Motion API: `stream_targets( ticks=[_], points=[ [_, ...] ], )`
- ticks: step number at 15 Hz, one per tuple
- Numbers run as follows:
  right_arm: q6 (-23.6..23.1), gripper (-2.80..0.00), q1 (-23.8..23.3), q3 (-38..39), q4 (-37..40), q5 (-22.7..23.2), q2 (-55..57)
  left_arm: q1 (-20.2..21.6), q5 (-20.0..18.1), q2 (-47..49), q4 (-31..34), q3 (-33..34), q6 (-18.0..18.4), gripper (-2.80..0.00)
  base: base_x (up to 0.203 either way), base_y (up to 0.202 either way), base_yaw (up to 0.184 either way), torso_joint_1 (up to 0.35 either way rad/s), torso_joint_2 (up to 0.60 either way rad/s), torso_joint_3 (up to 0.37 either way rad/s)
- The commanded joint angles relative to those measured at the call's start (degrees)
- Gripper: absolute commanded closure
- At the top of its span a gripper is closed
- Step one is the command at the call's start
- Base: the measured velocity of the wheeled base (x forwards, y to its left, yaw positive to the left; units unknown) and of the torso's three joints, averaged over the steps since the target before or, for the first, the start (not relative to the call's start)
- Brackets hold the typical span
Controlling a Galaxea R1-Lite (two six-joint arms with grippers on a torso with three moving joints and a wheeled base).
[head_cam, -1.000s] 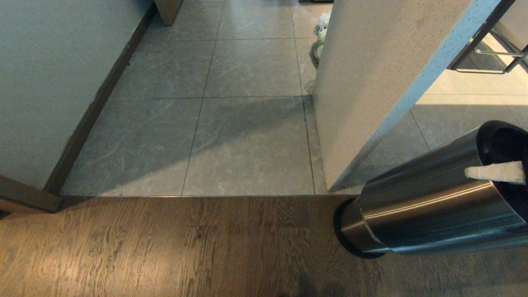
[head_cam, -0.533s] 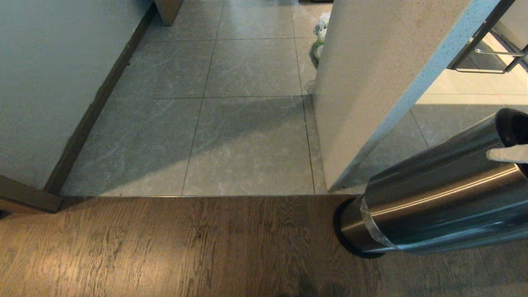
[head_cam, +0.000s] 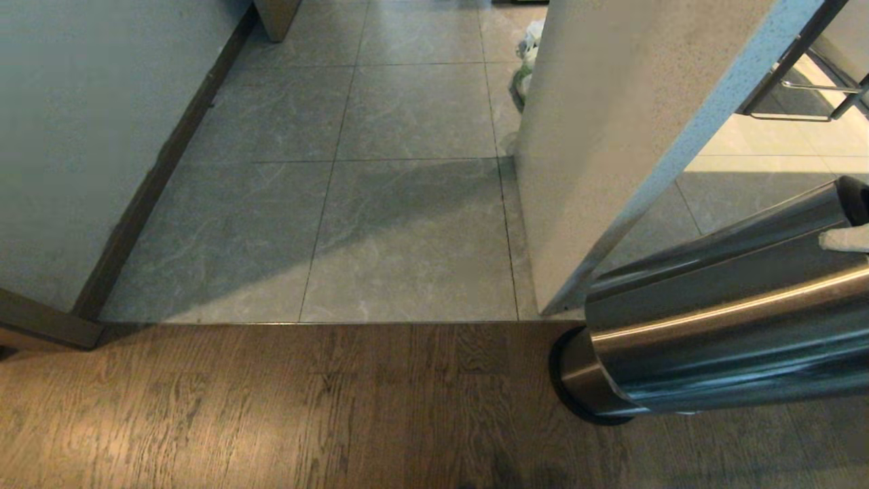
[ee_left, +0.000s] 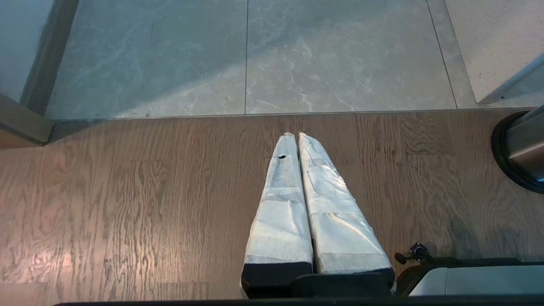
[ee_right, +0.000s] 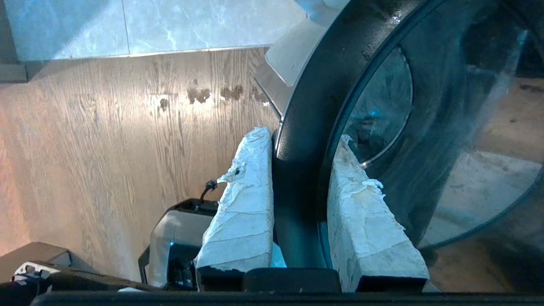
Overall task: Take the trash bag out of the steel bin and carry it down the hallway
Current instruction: Place the outer trash can on the ground
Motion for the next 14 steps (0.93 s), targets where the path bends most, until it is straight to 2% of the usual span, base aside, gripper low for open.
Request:
stream_targets(
  ticks=[1,14],
  points=[
    [-0.1,0.00,0.0,-0.6,0.8,0.2,0.2,0.0,0.1,-0.1,0.0,0.0,0.0,0.00,0.000,0.000,0.000,0.000,0.00,0.000],
    [-0.3,0.00,-1.1,-12.2,8.5,0.0,-0.3,0.0,0.1,0.0,0.0,0.0,0.0,0.00,0.000,0.000,0.000,0.000,0.00,0.000]
  ],
)
